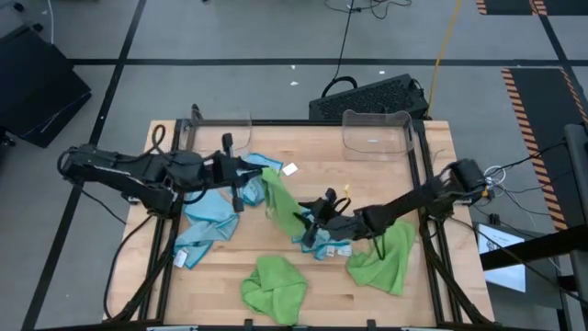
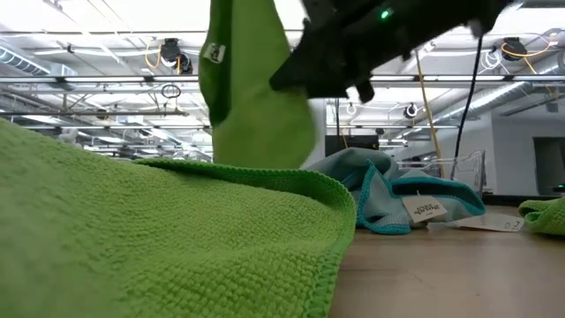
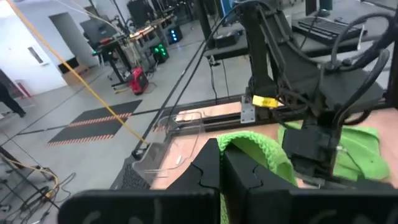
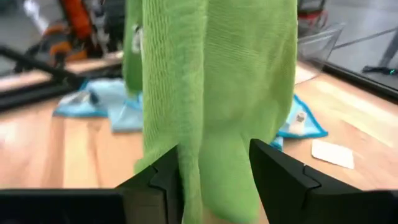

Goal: Sort microfiber towel by color & place in baskets
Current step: Fold the top green towel

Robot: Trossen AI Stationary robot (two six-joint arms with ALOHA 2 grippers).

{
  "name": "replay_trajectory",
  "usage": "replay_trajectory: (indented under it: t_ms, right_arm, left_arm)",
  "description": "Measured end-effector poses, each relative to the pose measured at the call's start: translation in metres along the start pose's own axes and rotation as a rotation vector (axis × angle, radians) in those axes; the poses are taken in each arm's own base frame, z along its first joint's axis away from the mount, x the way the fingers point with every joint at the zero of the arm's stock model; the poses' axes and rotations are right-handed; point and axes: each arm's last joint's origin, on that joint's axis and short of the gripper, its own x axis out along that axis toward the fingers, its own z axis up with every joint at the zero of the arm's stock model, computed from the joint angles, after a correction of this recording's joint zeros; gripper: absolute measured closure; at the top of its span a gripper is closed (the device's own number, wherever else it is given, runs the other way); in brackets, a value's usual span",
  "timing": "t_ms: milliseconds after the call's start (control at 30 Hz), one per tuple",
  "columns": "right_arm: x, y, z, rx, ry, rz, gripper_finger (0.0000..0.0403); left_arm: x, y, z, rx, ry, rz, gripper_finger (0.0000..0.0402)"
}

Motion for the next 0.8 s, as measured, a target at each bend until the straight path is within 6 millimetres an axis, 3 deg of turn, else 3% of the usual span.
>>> replay_trajectory:
  t_ms: [200, 500, 800]
  right_arm:
    - [-0.022, -0.022, 0.009, -0.097, 0.173, -0.049, 0.0245]
    - [-0.027, -0.019, -0.018, -0.154, 0.332, 0.090, 0.0245]
    - [-0.035, -0.003, -0.015, -0.095, 0.033, 0.265, 0.0232]
  left_arm:
    - [0.000, -0.001, -0.001, -0.008, 0.010, -0.009, 0.0401]
    - [0.000, -0.005, -0.012, -0.029, 0.115, -0.050, 0.0401]
    - [-0.003, -0.022, -0.029, -0.063, 0.277, -0.323, 0.0400]
